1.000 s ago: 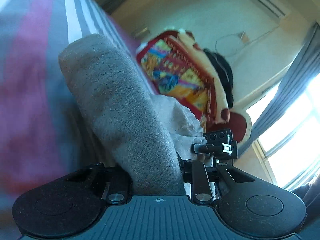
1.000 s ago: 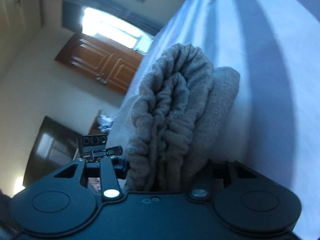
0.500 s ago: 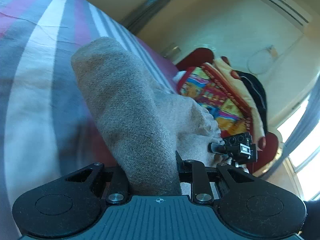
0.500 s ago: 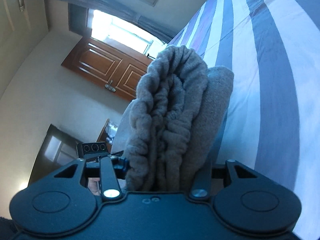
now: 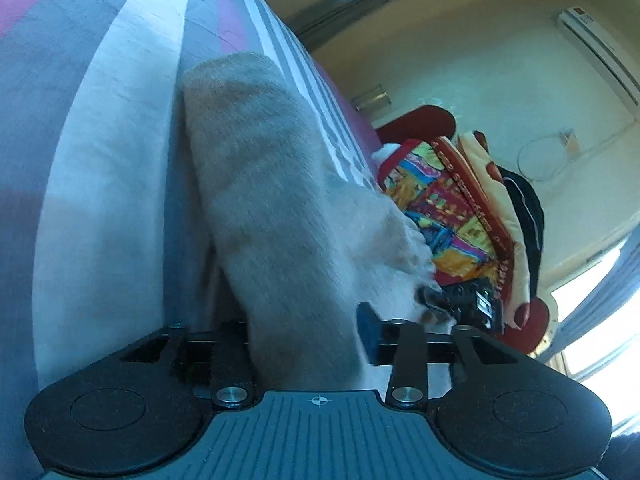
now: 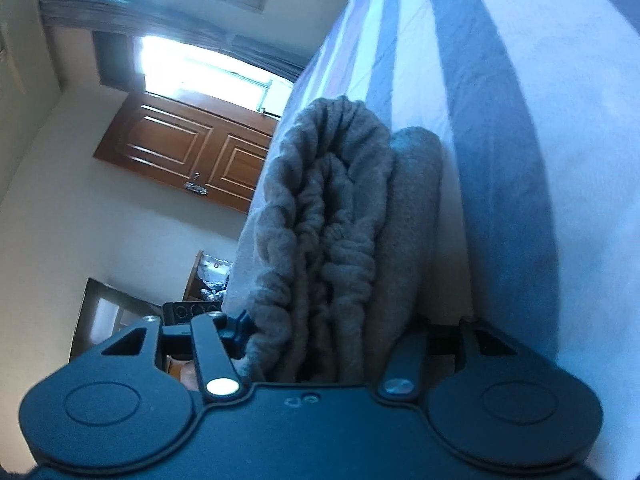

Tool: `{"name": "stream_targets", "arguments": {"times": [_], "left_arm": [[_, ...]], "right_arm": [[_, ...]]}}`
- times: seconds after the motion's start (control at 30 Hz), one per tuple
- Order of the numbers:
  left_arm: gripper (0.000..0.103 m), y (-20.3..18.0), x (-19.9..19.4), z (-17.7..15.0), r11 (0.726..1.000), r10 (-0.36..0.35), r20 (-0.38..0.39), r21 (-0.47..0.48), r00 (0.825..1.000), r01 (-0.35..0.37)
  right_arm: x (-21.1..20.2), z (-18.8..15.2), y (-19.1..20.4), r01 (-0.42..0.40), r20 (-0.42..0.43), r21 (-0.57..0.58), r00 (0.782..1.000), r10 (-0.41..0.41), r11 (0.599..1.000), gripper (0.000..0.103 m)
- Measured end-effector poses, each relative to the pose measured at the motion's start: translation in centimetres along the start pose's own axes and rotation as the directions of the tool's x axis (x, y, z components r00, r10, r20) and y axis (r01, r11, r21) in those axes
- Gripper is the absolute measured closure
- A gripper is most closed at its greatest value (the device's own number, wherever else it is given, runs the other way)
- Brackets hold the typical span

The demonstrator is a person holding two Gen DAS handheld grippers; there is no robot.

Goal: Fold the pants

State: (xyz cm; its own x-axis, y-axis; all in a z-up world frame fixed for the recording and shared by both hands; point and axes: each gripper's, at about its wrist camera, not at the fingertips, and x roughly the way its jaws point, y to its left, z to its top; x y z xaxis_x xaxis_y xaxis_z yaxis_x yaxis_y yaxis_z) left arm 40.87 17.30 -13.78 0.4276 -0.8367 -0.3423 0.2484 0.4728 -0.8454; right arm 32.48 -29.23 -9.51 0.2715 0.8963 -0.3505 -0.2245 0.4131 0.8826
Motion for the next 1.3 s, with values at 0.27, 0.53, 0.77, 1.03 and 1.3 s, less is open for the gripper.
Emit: {"name": "stream_targets", "arguments": {"times": [0.27, 0.53, 0.77, 1.03, 1.3], "left_arm": [[0.04, -1.4, -2.2, -4.2, 0.999, -0.035, 0.014, 0.009, 0.999, 0.034], [0.05, -2.1, -2.9, -5.1, 1.0, 0.026, 0.017, -0.007, 1.0, -0.026], [0.045, -5.0, -4.6, -9.4, 0.977, 0.21, 0.146, 0.005, 0.967, -0.213], [0.039, -8.8, -4.4, -13.3, 0.904, 0.409, 0.332, -0.017, 0.85, -0.428], [0.035, -14.8, -5.9, -17.6, 0.786, 0.532, 0.403, 0.092, 0.745, -0.611]], "right_arm": [[-3.1, -2.5, -0.7, -0.03, -0.001, 0.071, 1.0, 0.03, 0.997, 0.04], [-3.2, -4.4, 0.4, 0.058, -0.002, 0.023, 0.998, -0.058, 0.998, 0.027], [-4.8, -8.4, 3.1, 0.196, 0.061, -0.046, 0.979, -0.193, 0.98, 0.026], [-4.1, -11.8, 5.1, 0.312, 0.188, -0.03, 0.935, -0.301, 0.95, 0.025], [-4.2, -17.1, 10.7, 0.52, 0.325, -0.201, 0.835, -0.444, 0.83, 0.02]]}}
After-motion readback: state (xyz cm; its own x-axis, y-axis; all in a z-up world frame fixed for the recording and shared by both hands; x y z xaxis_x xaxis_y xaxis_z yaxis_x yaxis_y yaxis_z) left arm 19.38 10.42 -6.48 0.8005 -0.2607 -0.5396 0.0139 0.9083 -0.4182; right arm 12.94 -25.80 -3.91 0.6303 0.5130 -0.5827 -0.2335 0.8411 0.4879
